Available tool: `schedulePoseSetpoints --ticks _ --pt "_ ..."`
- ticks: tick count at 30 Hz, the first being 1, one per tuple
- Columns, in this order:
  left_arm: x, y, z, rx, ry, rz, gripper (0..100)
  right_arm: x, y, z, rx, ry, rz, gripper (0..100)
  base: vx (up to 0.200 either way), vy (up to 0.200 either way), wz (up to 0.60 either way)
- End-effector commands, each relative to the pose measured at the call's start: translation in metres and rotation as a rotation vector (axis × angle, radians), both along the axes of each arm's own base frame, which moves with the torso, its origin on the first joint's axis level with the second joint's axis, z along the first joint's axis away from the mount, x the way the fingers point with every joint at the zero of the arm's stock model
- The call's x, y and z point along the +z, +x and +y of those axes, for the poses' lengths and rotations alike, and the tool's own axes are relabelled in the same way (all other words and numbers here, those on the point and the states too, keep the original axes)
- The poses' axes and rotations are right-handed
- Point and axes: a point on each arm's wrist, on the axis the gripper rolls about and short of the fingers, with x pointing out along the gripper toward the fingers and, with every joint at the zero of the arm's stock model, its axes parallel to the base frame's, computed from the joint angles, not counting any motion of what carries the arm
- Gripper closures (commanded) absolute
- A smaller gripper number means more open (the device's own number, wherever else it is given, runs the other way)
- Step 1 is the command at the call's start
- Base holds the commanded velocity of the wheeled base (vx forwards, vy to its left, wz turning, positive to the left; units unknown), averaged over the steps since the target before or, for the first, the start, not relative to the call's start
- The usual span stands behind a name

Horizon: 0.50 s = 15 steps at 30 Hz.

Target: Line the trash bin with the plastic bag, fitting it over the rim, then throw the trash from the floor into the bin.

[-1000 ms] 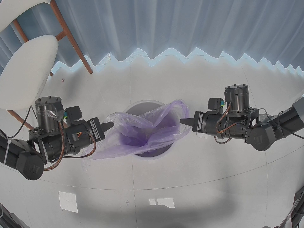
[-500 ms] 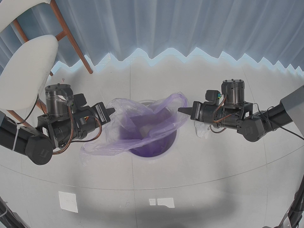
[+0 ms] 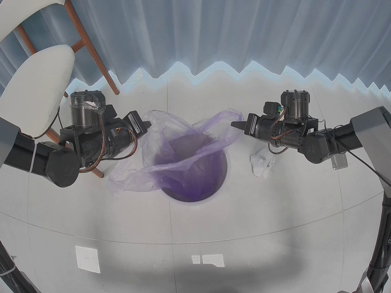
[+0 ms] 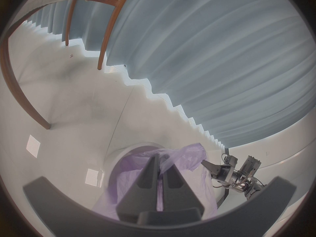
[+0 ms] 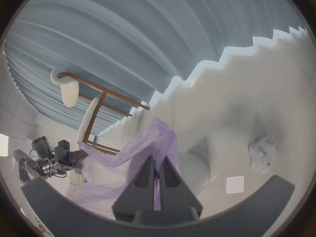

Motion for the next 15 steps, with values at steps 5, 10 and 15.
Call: schedulePoseSetpoints --ticks 5,10,15 --pt "0.002 0.025 0.01 0.048 -0.003 0.008 100 0.001 0.033 -0.023 -0.06 0.001 -0.003 100 0.0 0.0 0.0" --pt "0.0 0.029 0.013 0.059 -0.002 0.012 100 0.004 0.041 -0.033 -0.074 0.005 -0.017 100 0.0 0.0 0.0" --pt "-0.006 0.032 0.015 0.065 0.002 0.026 100 -0.001 0.049 -0.045 -0.084 0.007 -0.021 100 0.0 0.0 0.0"
